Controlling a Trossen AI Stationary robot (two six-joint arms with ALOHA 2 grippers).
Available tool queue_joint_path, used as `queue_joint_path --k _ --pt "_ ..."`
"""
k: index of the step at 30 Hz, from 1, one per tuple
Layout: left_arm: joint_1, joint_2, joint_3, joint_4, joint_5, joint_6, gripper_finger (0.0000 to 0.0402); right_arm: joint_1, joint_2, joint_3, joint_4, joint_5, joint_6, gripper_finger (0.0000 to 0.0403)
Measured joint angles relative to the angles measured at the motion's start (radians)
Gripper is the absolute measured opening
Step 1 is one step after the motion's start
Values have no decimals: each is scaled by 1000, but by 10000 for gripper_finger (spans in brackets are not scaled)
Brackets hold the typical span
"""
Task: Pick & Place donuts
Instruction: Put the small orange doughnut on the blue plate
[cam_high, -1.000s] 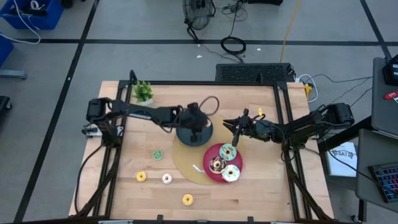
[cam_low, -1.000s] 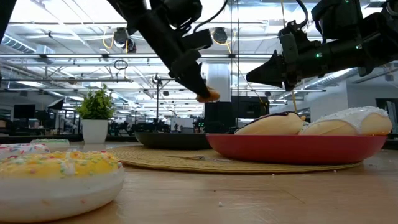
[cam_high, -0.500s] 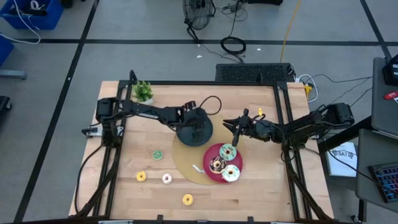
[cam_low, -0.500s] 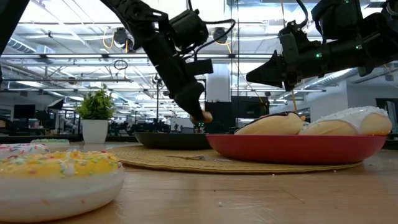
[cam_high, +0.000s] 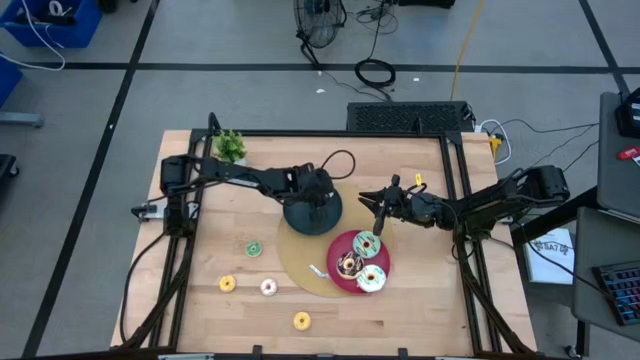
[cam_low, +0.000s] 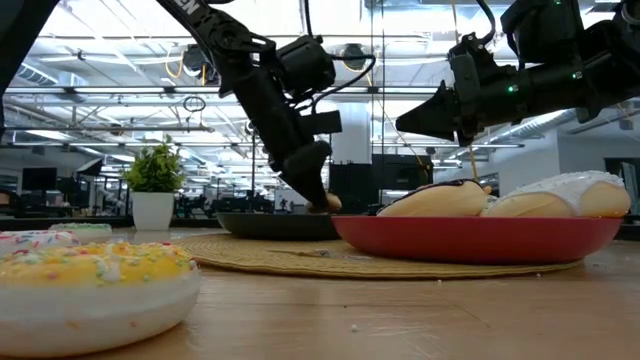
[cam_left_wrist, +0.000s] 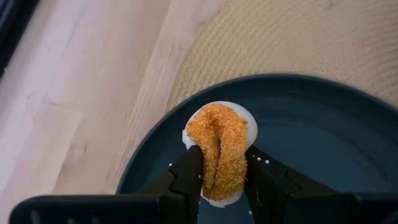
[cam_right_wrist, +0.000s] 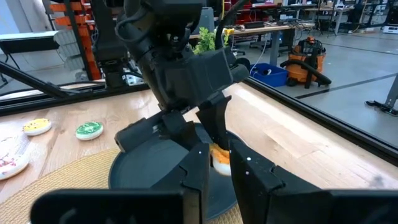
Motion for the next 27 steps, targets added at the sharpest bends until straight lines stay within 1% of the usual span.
queue_joint_path --k 10,15,22,27 --pt "2 2 -1 -23 -3 -24 108 0 0 0 0 0 0 55" --pt "9 2 -1 -38 -35 -51 108 0 0 0 0 0 0 55" --pt "15 10 -1 -44 -17 -62 108 0 0 0 0 0 0 55" --pt "14 10 -1 -43 35 -69 108 0 0 0 0 0 0 55"
